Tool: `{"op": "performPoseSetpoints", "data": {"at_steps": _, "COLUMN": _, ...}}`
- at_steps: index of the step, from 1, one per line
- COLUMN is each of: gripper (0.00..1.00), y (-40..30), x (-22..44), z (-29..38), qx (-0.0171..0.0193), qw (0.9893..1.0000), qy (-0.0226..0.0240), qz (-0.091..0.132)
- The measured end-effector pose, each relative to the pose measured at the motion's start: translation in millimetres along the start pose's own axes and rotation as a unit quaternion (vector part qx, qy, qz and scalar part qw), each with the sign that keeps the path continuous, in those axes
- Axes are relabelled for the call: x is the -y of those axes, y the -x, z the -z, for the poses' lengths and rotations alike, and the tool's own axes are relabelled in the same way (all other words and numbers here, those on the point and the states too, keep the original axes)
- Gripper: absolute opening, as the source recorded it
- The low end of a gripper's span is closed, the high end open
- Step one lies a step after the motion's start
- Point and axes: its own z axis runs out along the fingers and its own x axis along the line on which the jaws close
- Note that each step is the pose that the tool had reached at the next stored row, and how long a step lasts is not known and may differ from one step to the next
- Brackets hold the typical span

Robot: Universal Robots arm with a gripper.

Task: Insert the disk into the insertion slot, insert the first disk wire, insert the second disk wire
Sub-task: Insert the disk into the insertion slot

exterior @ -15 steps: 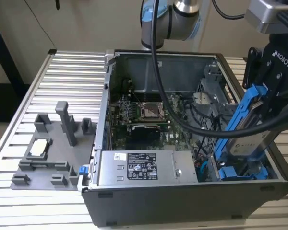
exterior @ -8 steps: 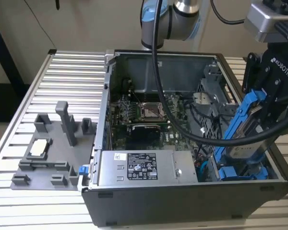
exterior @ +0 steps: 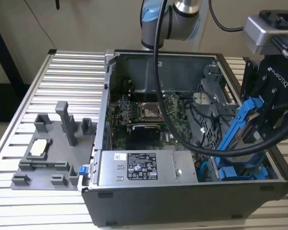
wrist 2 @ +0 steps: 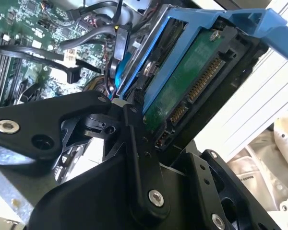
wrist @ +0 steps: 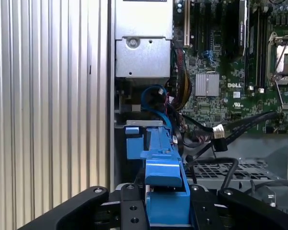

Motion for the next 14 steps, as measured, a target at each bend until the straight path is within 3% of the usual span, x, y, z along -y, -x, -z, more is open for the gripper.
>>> {"op": "performPoseSetpoints", "data": {"at_steps": 3, "gripper": 0.33, "y": 0.0, "x": 0.4, "z": -5.0, "qx": 0.0012, "qw": 1.0000, "qy": 0.0000, "qz": 0.000}}
{"op": "performPoseSetpoints", "data": {"at_steps": 8, "gripper": 0.33, "y": 0.0, "x": 0.7, "z": -11.4, "qx": 0.0073, "qw": 1.0000, "qy": 0.0000, "qz": 0.000}}
{"op": "performPoseSetpoints", "data": {"at_steps": 14, "gripper": 0.33, "y": 0.0, "x": 1.3, "z": -22.2, "qx": 0.0082, "qw": 1.0000, "qy": 0.0000, "qz": 0.000}}
